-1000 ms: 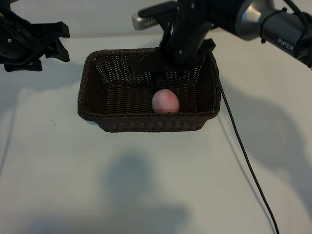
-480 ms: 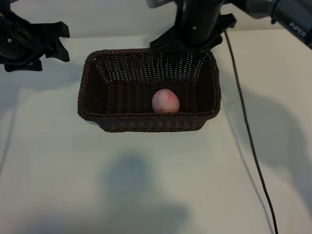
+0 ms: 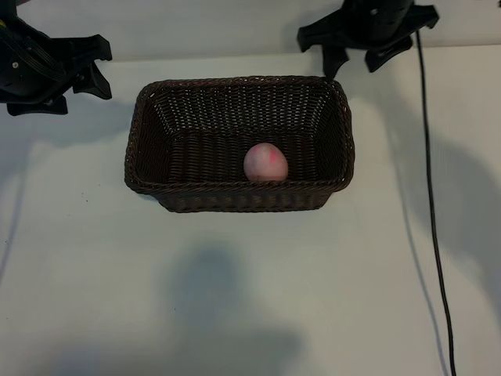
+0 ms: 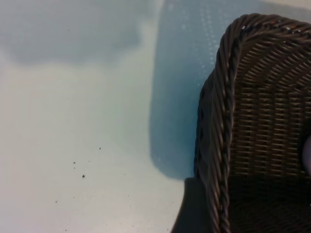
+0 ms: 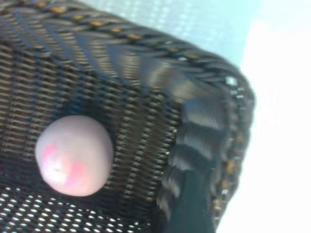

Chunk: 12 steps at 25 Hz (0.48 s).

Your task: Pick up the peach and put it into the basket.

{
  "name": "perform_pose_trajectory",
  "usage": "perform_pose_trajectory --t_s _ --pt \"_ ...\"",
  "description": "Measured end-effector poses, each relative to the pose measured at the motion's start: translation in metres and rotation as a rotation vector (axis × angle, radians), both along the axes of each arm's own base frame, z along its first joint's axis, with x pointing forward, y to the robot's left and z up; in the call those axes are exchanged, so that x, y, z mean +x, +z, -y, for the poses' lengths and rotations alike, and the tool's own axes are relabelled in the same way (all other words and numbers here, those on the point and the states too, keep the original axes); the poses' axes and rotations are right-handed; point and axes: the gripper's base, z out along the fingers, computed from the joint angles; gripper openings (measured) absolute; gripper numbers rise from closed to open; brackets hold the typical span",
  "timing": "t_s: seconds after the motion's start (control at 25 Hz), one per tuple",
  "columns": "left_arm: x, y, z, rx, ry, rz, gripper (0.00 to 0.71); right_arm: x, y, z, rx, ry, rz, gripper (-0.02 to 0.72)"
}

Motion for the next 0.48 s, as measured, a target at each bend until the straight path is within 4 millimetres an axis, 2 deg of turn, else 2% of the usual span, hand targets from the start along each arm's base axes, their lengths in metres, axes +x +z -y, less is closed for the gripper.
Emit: perform_pose_trajectory --t_s 0.16,0.48 --pt "0.000 0.000 0.000 0.000 0.000 0.000 0.555 -0.001 0.012 0.007 0.002 -0.004 0.027 0.567" --pt "0.000 0.000 0.000 0.000 0.000 0.000 0.555 -0.002 0.014 0.009 -0.012 -0.002 0.039 0.566"
